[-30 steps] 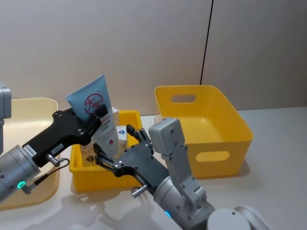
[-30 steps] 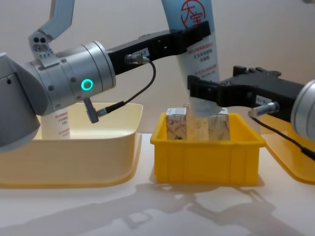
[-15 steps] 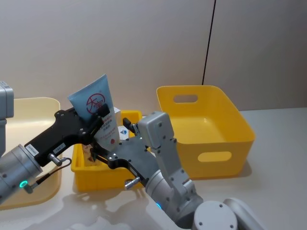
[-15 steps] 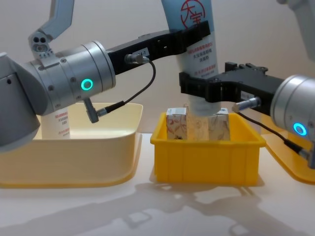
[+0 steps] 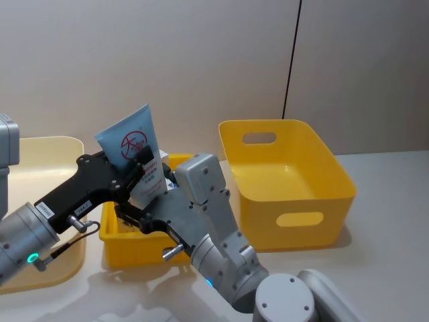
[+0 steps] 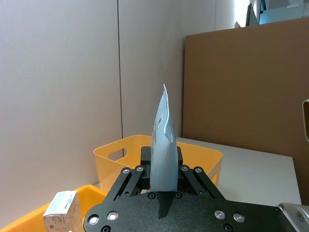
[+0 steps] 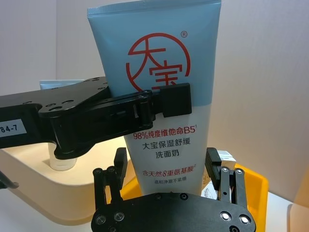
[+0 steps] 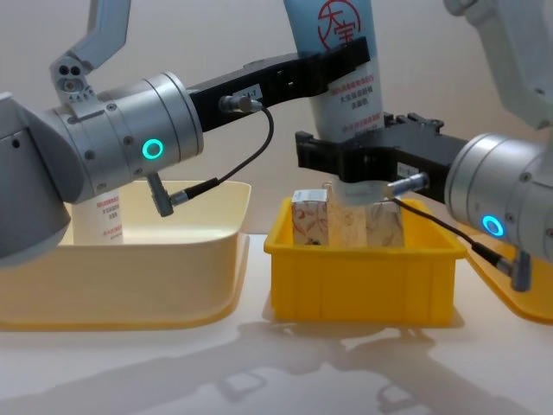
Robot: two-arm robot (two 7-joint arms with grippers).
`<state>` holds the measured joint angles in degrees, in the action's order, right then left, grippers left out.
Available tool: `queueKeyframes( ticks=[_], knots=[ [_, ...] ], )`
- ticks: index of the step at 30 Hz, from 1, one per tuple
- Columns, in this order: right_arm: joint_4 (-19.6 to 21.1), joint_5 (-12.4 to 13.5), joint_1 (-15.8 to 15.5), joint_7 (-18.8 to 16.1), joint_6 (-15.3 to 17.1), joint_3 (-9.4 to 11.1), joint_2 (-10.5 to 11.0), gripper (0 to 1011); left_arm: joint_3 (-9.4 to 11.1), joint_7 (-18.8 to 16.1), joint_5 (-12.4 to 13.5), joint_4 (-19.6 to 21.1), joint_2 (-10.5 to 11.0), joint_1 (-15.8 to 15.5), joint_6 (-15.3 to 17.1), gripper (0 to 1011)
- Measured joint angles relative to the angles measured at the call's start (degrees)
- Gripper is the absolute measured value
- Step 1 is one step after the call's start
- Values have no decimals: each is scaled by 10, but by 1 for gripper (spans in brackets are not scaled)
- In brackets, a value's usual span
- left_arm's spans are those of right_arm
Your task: Bimanual collaborative sorting of washing and personal care products
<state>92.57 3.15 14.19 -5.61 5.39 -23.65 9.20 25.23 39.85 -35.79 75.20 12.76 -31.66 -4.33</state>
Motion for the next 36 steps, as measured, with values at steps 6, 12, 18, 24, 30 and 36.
queueKeyframes(
  ticks=[6, 12, 18, 24, 30, 36],
  knots=[
    [-6, -3, 5, -2, 0, -2, -3, 986, 0, 0, 0, 0, 0, 0, 0, 248],
    [-10, -4, 8, -3, -1, -3, -4, 882, 0, 0, 0, 0, 0, 0, 0, 246],
    [-12, -5, 10, -4, -1, -3, -6, 717, 0, 0, 0, 0, 1, 0, 0, 246],
    [-14, -6, 10, -4, -1, -4, -6, 673, 0, 0, 0, 0, 0, 0, 0, 310],
    [-15, -6, 11, -5, -1, -4, -7, 634, 0, 0, 0, 0, 0, 0, 0, 500],
    [-15, -7, 12, -5, -1, -4, -7, 602, 0, 0, 0, 0, 0, 0, 0, 700]
  ],
)
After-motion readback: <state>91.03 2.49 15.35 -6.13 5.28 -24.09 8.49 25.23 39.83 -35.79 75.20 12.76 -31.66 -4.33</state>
